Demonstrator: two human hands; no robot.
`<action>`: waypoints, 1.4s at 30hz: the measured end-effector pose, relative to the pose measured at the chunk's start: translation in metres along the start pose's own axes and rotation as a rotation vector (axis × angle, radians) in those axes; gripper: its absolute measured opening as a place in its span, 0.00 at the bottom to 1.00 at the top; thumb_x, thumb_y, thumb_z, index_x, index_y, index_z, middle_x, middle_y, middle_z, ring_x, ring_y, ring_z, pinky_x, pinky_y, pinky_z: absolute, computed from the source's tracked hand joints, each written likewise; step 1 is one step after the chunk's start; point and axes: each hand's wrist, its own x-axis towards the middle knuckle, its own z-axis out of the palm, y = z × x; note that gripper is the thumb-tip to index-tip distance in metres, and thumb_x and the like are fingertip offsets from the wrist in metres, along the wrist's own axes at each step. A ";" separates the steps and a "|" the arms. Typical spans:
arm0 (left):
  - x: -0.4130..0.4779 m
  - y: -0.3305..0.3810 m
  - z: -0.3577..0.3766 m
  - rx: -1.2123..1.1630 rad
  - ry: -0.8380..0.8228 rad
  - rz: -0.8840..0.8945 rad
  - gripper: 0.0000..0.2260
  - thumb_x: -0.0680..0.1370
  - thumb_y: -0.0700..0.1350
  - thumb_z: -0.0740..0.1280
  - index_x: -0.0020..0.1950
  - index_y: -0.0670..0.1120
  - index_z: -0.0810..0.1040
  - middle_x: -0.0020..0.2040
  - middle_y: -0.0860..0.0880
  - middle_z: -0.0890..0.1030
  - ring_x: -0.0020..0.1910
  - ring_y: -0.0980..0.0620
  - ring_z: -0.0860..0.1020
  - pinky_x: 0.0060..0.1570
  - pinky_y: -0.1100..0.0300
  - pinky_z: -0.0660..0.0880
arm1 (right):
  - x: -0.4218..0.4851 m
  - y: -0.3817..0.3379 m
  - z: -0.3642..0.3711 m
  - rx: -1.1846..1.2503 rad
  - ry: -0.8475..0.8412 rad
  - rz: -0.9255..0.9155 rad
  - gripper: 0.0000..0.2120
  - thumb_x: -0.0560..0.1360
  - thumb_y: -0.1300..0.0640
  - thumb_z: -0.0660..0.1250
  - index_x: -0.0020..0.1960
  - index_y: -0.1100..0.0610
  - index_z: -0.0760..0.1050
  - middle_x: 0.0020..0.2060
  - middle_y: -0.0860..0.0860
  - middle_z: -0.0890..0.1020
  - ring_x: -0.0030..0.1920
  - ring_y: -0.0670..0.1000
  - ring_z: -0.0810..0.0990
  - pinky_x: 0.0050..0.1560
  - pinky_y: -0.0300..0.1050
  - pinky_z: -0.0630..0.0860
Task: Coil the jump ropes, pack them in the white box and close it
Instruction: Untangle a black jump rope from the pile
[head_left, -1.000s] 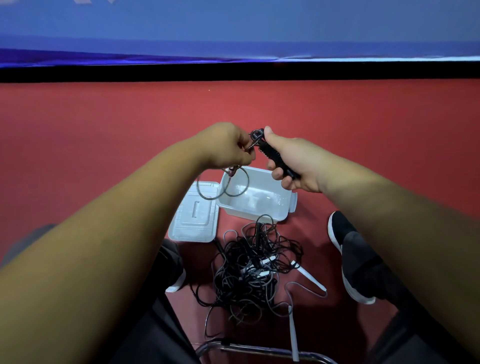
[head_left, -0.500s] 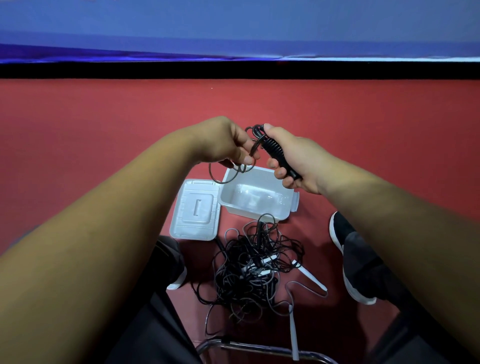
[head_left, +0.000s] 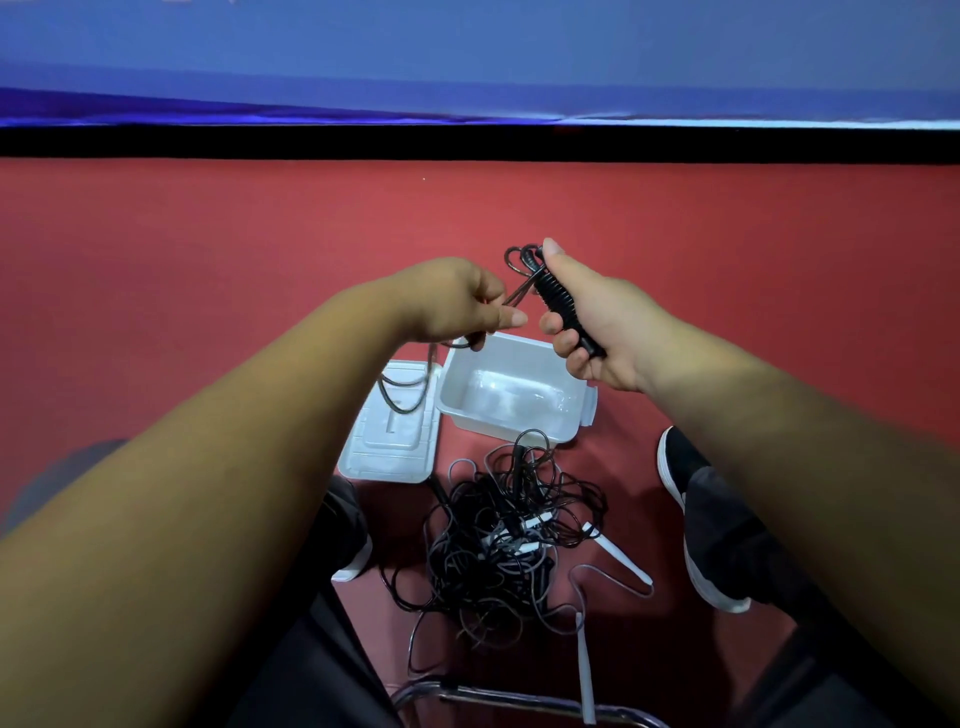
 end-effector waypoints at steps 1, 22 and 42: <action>-0.001 0.002 0.000 -0.006 0.014 -0.014 0.21 0.81 0.63 0.68 0.42 0.45 0.79 0.34 0.51 0.85 0.33 0.52 0.79 0.44 0.55 0.77 | 0.001 -0.001 -0.001 0.022 0.008 -0.004 0.29 0.69 0.23 0.71 0.52 0.47 0.77 0.34 0.47 0.75 0.27 0.46 0.67 0.25 0.37 0.63; 0.011 -0.029 0.006 0.275 0.185 -0.229 0.10 0.82 0.54 0.69 0.51 0.48 0.79 0.41 0.47 0.82 0.39 0.47 0.80 0.41 0.54 0.77 | 0.020 0.005 -0.032 0.384 0.294 0.071 0.16 0.78 0.38 0.69 0.47 0.50 0.74 0.29 0.47 0.73 0.24 0.45 0.68 0.26 0.35 0.61; 0.005 -0.027 0.004 -0.073 0.185 -0.113 0.05 0.78 0.50 0.74 0.47 0.50 0.85 0.43 0.47 0.85 0.44 0.46 0.81 0.48 0.54 0.77 | 0.027 0.023 -0.060 0.350 0.323 0.119 0.15 0.78 0.38 0.67 0.51 0.49 0.74 0.29 0.47 0.73 0.23 0.46 0.69 0.27 0.34 0.63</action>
